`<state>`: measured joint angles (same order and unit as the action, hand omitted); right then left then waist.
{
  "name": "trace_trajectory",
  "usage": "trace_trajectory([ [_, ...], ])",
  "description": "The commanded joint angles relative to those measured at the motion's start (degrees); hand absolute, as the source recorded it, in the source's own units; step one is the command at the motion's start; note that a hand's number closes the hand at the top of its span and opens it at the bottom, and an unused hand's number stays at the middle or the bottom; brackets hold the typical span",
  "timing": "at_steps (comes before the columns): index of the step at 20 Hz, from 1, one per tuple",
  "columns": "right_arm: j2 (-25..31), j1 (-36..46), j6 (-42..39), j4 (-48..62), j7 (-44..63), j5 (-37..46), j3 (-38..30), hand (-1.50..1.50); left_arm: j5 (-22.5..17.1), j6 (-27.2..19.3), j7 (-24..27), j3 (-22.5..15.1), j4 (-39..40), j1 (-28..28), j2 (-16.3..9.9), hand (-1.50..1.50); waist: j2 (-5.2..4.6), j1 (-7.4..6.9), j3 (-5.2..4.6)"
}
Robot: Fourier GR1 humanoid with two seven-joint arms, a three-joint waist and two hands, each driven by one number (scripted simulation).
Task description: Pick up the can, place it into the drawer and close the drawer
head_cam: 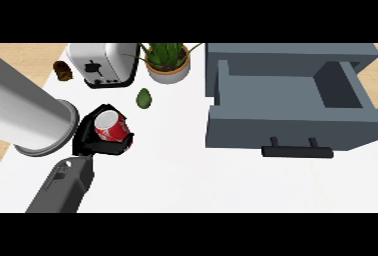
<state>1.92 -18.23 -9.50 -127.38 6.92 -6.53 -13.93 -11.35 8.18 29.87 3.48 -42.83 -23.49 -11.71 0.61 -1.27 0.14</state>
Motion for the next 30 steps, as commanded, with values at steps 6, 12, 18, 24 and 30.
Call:
trace_trajectory([
  [6, 0.9, -0.5, -2.1, 1.7, -2.0, -1.7, -2.0, -1.50, 2.0, -15.3, -20.6, -5.1, -28.8, 1.5, 4.9, 1.50, -0.20, 0.77, -0.04],
  [12, 1.2, -1.4, -3.3, 1.2, -2.0, -2.3, -2.8, -1.50, 6.6, -22.9, -34.4, -9.2, -36.3, -7.2, 8.7, 1.50, -0.36, 1.64, -0.08],
  [18, -0.4, 0.1, -1.9, 3.9, -4.0, -0.3, -1.7, -1.50, 10.8, -25.1, -42.4, -12.0, -38.0, -12.8, 10.7, 1.50, -0.51, 1.61, -0.10],
  [24, -0.5, 0.9, -1.1, -0.7, 0.4, 0.0, -0.5, -1.50, 11.1, -31.1, -44.0, -13.5, -29.2, -27.0, 11.7, 1.50, -0.69, 2.48, -0.13],
  [30, -1.3, -1.1, -3.3, 2.1, -4.4, 0.5, -1.6, -1.50, 9.8, -34.1, -48.6, -14.4, -25.6, -34.8, 11.7, 1.50, -0.60, 2.16, -0.11],
])
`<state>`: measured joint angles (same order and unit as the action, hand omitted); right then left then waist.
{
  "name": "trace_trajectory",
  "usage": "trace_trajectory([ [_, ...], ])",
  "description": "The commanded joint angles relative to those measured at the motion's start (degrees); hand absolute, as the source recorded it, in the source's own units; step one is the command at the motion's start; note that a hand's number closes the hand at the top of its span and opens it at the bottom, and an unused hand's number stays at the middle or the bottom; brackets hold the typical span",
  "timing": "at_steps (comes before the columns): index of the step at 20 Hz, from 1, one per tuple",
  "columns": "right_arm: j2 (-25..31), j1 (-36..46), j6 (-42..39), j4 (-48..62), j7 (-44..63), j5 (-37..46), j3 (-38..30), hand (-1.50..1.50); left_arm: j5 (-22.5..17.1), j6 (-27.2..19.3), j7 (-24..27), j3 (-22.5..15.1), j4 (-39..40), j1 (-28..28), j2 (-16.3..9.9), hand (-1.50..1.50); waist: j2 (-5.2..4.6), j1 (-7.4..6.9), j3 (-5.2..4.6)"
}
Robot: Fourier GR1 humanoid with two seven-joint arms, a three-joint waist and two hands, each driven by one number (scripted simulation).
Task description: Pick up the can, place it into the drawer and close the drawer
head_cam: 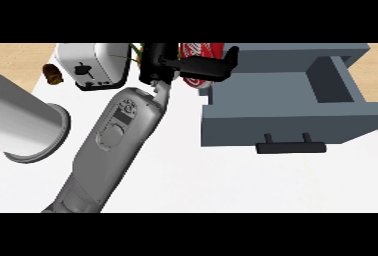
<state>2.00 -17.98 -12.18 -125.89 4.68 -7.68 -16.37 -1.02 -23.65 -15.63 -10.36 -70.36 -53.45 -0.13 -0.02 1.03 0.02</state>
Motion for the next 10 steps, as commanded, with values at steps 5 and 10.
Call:
trace_trajectory([
  [5, -0.4, 2.0, 0.5, 1.0, 0.8, 0.9, 0.4, -1.50, -3.5, -4.1, -2.5, -1.5, 10.8, -13.8, 0.1, 1.50, -0.06, -0.01, 0.01],
  [10, 0.6, 1.7, -1.1, 0.4, 1.8, -0.7, 0.0, -1.50, -10.1, -8.4, 3.8, -5.8, 22.2, -18.4, 0.1, 1.50, -0.31, 1.32, 0.03],
])
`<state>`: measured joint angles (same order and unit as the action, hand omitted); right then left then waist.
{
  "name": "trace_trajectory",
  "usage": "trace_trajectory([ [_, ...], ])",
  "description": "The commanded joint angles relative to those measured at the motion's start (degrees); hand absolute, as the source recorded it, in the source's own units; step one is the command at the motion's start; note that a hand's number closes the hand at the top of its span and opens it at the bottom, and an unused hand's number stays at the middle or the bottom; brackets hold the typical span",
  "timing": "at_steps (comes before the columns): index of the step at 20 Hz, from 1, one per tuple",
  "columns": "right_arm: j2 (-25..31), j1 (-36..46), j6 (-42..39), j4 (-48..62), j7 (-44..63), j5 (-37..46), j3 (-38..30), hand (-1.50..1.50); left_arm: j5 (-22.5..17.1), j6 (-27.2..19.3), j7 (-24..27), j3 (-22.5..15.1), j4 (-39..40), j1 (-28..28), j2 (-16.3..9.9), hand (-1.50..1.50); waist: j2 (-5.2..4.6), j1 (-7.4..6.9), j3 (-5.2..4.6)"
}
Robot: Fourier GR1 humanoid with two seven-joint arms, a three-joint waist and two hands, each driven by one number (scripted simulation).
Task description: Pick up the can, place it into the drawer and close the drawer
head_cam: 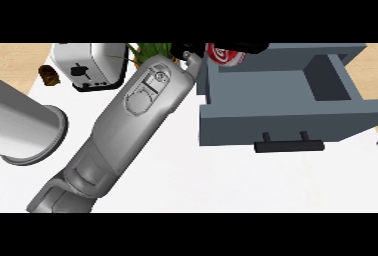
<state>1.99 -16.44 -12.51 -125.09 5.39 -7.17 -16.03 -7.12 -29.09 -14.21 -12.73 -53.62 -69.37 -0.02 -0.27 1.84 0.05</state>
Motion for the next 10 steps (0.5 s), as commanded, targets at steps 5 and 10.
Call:
trace_trajectory([
  [5, -0.6, -0.1, -1.0, 3.1, -3.3, 1.7, -0.1, -1.50, -7.0, -4.7, 2.3, -4.9, 11.4, -8.3, 0.0, 1.50, -0.11, 0.64, 0.04],
  [10, -0.9, 3.0, 1.4, 0.0, 2.5, 1.5, 1.4, -1.50, -9.4, -2.9, 5.6, -4.9, 20.5, -15.2, 0.0, 1.50, -0.58, 1.68, 0.05],
])
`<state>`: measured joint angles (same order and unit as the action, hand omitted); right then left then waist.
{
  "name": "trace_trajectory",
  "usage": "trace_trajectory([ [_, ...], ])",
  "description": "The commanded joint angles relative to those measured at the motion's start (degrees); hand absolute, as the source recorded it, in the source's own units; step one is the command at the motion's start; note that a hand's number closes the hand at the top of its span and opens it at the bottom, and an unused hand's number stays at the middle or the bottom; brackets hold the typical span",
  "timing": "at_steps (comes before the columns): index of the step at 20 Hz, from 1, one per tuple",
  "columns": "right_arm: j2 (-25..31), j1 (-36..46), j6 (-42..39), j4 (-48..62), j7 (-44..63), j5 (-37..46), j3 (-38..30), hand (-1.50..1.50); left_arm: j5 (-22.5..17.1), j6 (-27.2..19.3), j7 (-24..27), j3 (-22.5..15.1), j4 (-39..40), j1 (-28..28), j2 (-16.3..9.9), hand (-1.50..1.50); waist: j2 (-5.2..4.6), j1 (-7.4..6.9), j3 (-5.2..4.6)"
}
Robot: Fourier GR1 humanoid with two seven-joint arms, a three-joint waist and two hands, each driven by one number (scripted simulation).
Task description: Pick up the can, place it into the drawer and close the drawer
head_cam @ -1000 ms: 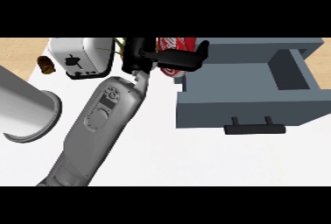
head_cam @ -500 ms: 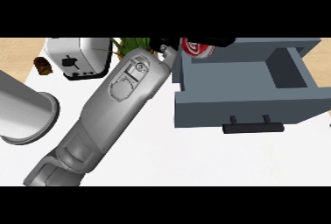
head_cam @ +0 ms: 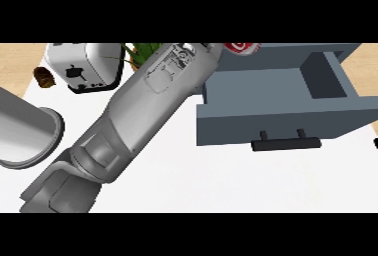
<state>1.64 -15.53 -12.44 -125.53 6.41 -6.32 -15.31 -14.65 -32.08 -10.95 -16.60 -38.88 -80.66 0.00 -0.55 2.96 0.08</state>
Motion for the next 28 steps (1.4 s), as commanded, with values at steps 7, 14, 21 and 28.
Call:
trace_trajectory([
  [7, -0.7, 3.9, 1.8, 3.1, -0.3, 3.2, 1.4, -1.50, -7.3, 0.1, 3.7, -3.9, 10.5, -6.3, 0.0, 1.50, -0.31, 0.61, 0.04],
  [14, 0.8, 4.5, 0.0, 3.3, -0.7, 0.9, 0.5, -1.50, -10.5, -3.4, 8.1, -9.1, 14.5, -5.3, 0.0, 1.50, -0.77, 2.78, 0.11],
  [21, 2.3, 7.7, 0.9, 5.7, 0.5, -0.1, -1.7, -1.50, -12.4, -4.3, 11.0, -13.8, 15.6, -2.2, 0.0, 1.50, -0.63, 2.08, 0.09],
  [28, 2.0, 9.3, 1.1, 5.1, 0.8, 1.6, 0.6, -1.50, -13.2, -5.6, 12.5, -16.9, 18.7, -4.0, 0.0, 1.50, -1.30, 4.13, 0.12],
])
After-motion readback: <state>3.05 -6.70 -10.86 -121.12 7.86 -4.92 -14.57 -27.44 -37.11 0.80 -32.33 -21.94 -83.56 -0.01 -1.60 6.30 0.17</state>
